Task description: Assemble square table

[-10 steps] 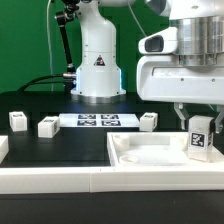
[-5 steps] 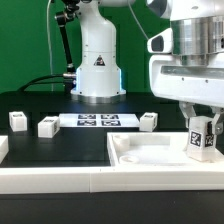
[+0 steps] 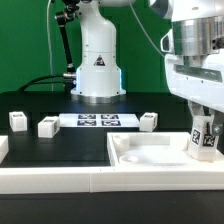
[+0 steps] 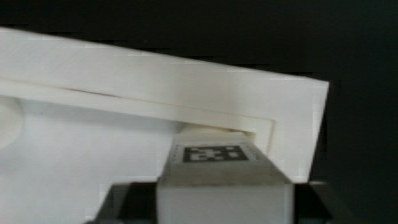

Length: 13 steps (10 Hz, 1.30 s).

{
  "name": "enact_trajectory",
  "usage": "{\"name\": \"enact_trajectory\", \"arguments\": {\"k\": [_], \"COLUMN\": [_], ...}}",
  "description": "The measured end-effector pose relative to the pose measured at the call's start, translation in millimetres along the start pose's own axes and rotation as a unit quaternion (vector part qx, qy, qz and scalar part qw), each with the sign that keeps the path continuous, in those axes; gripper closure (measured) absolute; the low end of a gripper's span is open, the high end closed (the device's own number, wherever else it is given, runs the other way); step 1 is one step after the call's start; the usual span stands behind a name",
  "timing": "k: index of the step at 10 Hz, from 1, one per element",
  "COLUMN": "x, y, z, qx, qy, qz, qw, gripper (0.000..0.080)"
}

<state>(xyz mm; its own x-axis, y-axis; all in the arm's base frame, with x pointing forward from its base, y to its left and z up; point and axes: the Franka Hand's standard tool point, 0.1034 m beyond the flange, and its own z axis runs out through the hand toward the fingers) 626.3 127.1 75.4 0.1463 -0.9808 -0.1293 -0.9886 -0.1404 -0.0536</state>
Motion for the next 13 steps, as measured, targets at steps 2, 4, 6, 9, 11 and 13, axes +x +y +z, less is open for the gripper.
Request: {"name": "enact_trajectory", "arguments": {"k": [2,4,6,9,11,13], "x": [-0.8,-0.7,-1.8,-1.8,-1.8,-1.6], "y": [-0.1,-0.2,0.1,-0.1,0.1,0.3], "z": [0.3,0.4,0.9,-0.9,-0.4,-0.1], "qx": [0.001,0.001,0.001,-0.005,-0.005,-0.004], "qy": [-0.005,-0.006,-0.007,-0.01,-0.01,-0.01], "qz": [0.065,0.058,0.039,-0.078,-0.156,-0.225], "qw": [0.998,0.998,0.999,0.997,0.988,0.974], "gripper": [0.0509,0.0509,0.0319,0.0191,0.0151,0.0151]}}
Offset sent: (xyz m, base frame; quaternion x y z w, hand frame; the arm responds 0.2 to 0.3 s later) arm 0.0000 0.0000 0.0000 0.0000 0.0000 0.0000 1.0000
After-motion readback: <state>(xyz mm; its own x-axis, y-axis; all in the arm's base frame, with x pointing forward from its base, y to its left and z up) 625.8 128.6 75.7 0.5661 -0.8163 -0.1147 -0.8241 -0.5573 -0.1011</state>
